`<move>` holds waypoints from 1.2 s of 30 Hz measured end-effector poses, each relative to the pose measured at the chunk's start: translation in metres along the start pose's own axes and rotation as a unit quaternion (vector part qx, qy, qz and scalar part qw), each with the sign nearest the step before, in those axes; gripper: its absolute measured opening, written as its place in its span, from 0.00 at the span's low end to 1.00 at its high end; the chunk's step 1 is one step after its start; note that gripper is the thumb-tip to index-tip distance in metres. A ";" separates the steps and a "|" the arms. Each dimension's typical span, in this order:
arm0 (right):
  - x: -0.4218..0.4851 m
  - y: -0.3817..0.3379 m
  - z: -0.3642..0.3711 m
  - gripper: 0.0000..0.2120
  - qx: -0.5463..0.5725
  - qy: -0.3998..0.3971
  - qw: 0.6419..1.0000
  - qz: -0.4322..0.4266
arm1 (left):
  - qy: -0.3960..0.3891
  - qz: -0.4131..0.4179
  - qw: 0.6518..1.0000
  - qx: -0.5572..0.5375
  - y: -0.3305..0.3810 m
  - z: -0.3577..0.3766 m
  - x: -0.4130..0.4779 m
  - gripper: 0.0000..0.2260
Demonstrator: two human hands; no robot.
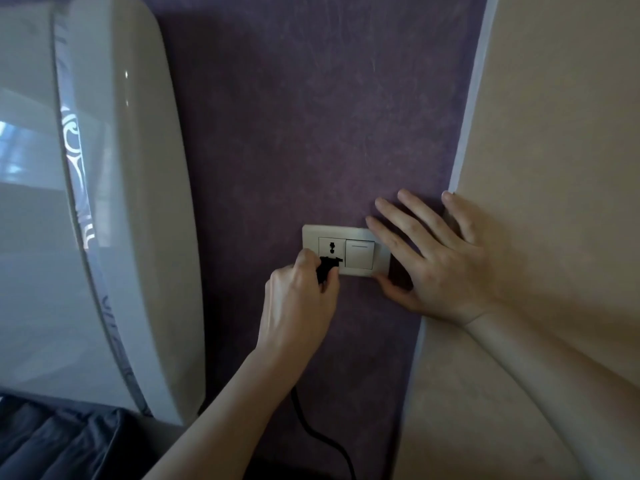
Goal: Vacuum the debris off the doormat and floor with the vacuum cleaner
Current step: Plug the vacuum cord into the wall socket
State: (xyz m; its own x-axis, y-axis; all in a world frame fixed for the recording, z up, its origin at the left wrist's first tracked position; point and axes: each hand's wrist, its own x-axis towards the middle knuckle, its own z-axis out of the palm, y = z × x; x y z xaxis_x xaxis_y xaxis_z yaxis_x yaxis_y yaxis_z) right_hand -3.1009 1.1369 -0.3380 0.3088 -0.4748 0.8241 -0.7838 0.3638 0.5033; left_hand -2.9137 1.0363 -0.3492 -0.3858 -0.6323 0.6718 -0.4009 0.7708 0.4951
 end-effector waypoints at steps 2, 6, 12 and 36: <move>0.000 0.000 0.000 0.29 -0.001 -0.001 1.000 -0.002 | -0.004 -0.002 1.000 0.008 0.002 0.002 0.001 0.09; -0.001 0.000 0.001 0.30 -0.003 -0.001 1.000 0.001 | -0.006 0.001 1.000 0.014 0.004 0.004 0.003 0.09; -0.001 0.000 0.001 0.29 0.000 -0.002 1.000 -0.001 | -0.018 -0.002 0.999 0.041 0.009 0.007 0.006 0.09; -0.001 0.000 -0.007 0.30 0.003 -0.046 0.999 0.001 | -0.080 -0.053 0.995 -0.038 0.011 -0.010 -0.018 0.19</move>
State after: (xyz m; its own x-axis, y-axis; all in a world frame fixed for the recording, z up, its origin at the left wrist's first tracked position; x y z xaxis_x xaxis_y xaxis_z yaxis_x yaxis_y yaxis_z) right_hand -3.0980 1.1429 -0.3372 0.2559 -0.5456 0.7980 -0.7883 0.3600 0.4989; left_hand -2.9025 1.0574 -0.3504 -0.4747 -0.7106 0.5194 -0.3858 0.6984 0.6028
